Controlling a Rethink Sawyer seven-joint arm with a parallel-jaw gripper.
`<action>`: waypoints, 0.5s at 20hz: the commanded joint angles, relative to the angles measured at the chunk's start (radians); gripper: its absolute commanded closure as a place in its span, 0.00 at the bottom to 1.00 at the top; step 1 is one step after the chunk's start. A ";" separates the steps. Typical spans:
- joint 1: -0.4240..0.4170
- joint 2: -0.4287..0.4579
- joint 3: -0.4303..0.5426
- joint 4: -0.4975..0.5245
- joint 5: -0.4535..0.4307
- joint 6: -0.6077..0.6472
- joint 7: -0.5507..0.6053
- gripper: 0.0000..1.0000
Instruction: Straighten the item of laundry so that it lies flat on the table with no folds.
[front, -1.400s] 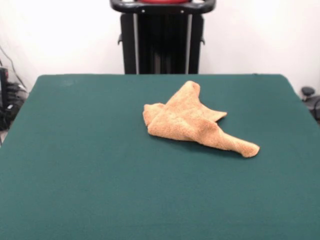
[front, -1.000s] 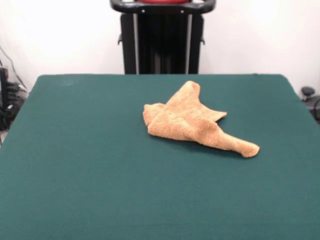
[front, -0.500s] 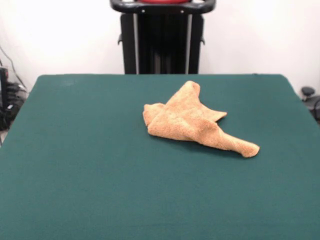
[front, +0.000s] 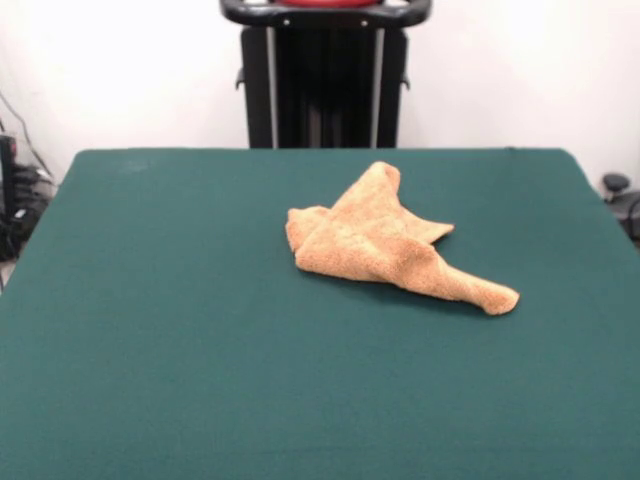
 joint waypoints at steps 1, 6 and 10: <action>-0.030 -0.006 0.045 0.164 0.044 -0.037 0.031 0.00; -0.044 -0.002 0.056 0.174 0.038 -0.057 0.029 0.00; -0.052 0.016 0.060 0.182 0.020 -0.065 0.044 0.00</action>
